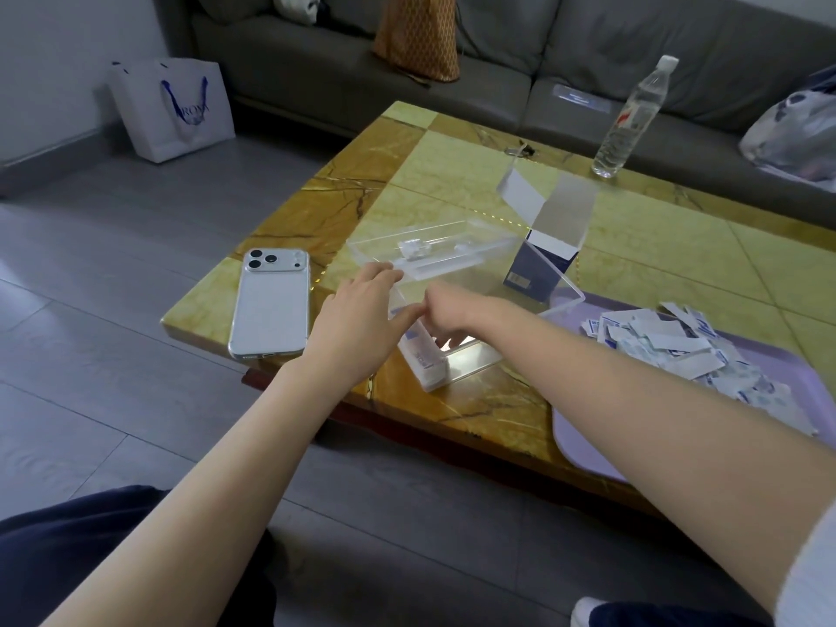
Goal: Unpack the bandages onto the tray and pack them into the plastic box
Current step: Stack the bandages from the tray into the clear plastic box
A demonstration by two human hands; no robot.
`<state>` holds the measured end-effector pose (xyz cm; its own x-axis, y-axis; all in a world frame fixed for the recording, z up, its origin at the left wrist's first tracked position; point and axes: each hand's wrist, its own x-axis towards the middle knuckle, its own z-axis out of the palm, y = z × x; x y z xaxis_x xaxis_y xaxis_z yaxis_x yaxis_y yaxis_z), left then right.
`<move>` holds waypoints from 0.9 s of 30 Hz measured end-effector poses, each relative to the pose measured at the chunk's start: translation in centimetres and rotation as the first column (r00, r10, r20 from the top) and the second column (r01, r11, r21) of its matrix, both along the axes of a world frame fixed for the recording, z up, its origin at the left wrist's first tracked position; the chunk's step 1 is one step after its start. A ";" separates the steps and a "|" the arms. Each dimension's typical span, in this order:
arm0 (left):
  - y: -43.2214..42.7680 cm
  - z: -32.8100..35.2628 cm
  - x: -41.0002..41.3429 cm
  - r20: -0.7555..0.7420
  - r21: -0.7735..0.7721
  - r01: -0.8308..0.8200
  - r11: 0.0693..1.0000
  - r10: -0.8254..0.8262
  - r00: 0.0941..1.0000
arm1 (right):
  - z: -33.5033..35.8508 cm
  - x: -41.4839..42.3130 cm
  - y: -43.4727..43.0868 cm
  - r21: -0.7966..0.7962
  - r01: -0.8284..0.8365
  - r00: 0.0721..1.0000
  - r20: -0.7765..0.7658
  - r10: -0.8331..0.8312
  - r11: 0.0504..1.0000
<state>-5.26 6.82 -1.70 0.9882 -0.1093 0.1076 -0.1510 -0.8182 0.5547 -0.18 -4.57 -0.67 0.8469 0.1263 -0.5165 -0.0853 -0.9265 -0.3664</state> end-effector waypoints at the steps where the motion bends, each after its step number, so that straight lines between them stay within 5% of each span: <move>1: 0.0 0.0 0.0 -0.002 -0.001 0.001 1.000 -0.001 1.000 | 0.0 0.0 0.1 0.016 0.003 1.000 -0.012 -0.003 1.000; 7: 0.0 0.0 0.0 -0.016 -0.009 -0.003 1.000 0.003 1.000 | 0.4 0.3 -0.2 0.008 0.014 0.999 -0.044 -0.013 1.000; 16: -0.2 -0.1 -0.1 -0.048 0.028 -0.004 1.000 0.006 0.999 | 1.3 0.0 -1.4 -0.106 -0.233 0.972 -0.028 0.232 0.967; 19: -0.4 0.4 0.0 -0.065 0.133 -0.003 0.991 0.012 0.998 | 2.4 -0.8 -2.7 -0.185 -0.291 0.928 0.182 0.324 0.938; 22: -1.2 1.4 -0.2 -0.044 0.256 -0.025 0.966 0.038 0.998 | 3.1 -2.3 -4.8 -0.091 -0.197 0.867 0.449 0.217 0.976; 27: -4.9 3.0 -1.7 0.199 0.208 0.007 0.978 -0.049 0.979 | 2.8 -5.8 -9.3 0.041 -0.189 0.573 0.816 0.076 0.981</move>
<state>-6.98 1.88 1.29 0.9445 -0.1773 0.2765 -0.2669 -0.9051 0.3311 -6.01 -13.83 2.12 0.8731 0.2803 0.3988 0.4186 -0.8504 -0.3187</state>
